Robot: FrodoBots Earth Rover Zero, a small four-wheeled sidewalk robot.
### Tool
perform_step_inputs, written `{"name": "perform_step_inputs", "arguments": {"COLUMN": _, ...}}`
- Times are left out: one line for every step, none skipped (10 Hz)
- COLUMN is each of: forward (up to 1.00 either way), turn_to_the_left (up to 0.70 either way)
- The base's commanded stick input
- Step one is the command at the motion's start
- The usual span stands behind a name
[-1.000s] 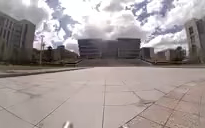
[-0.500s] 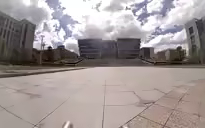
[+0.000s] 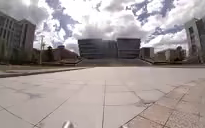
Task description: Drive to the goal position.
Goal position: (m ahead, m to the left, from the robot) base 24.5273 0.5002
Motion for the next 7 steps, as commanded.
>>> {"name": "perform_step_inputs", "arguments": {"forward": 0.05, "turn_to_the_left": 0.00}}
{"name": "perform_step_inputs", "arguments": {"forward": 0.05, "turn_to_the_left": 0.00}}
{"name": "perform_step_inputs", "arguments": {"forward": 0.04, "turn_to_the_left": 0.00}}
{"name": "perform_step_inputs", "arguments": {"forward": 0.04, "turn_to_the_left": 0.00}}
{"name": "perform_step_inputs", "arguments": {"forward": 0.05, "turn_to_the_left": 0.00}}
{"name": "perform_step_inputs", "arguments": {"forward": 0.05, "turn_to_the_left": 0.00}}
{"name": "perform_step_inputs", "arguments": {"forward": 0.05, "turn_to_the_left": 0.00}}
